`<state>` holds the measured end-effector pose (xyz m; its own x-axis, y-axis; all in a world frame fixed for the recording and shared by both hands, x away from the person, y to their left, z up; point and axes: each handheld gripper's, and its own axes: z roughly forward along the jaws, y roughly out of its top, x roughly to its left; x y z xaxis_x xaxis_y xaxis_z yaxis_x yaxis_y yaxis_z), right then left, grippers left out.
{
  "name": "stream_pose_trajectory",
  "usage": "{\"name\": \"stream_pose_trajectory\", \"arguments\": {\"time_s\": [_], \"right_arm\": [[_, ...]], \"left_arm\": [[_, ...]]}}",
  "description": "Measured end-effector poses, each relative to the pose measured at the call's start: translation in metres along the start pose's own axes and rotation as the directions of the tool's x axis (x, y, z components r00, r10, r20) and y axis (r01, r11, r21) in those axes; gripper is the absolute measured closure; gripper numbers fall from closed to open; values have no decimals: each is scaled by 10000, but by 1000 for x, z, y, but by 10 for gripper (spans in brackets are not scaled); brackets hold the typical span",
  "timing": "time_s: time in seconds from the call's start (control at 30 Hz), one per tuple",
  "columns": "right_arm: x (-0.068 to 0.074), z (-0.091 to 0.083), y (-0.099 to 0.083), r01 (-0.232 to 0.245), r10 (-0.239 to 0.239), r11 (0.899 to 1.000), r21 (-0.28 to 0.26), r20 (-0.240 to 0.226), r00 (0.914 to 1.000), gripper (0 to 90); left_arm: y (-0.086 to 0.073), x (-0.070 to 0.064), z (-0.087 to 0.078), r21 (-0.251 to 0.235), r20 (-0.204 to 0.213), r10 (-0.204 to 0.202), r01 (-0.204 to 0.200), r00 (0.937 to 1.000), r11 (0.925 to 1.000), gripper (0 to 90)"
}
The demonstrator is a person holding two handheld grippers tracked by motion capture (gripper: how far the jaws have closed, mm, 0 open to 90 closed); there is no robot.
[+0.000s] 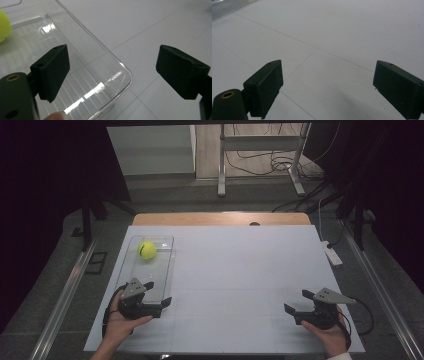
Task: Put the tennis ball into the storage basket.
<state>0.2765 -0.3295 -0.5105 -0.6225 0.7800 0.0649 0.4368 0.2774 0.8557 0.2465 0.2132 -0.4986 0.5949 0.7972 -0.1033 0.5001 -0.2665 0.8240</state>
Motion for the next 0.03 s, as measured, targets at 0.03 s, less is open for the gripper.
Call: {"name": "stream_pose_trajectory", "arguments": {"time_s": [0.03], "right_arm": [[0, 0, 0, -2, 2, 10000, -10, -3, 10000, 95]], "left_arm": [[0, -1, 0, -25, -6, 8, -8, 10000, 10000, 133]]}}
